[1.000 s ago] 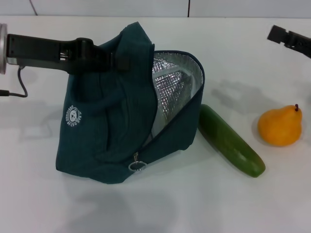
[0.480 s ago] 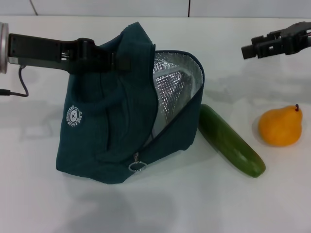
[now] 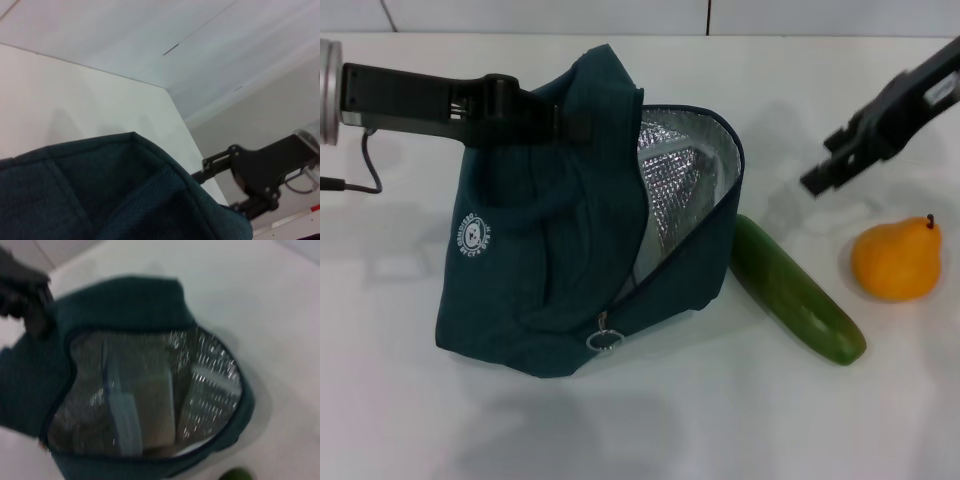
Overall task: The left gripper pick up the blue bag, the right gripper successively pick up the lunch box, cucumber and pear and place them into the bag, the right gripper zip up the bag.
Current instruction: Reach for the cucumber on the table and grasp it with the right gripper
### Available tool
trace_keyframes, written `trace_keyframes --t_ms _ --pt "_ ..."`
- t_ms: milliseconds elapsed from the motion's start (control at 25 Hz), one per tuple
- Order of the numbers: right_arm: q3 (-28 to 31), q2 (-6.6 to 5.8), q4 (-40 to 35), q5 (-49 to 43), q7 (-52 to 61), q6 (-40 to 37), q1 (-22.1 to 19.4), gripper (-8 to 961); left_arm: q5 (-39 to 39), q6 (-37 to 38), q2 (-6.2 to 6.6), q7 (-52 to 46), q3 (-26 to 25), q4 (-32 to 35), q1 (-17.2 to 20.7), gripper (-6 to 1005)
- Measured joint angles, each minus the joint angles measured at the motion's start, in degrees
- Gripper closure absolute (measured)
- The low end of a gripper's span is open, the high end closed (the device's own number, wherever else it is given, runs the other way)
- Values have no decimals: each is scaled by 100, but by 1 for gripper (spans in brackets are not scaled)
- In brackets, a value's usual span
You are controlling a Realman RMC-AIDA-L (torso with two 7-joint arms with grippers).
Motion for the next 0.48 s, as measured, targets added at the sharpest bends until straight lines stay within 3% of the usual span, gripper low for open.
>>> trace_keyframes --t_ms 280,480 --pt "-60 614 348 -1008 23 185 204 217 17 -53 -1 5 13 0 -49 956" --pt "-119 724 948 -1080 27 580 307 126 17 -56 -17 11 17 0 -49 956"
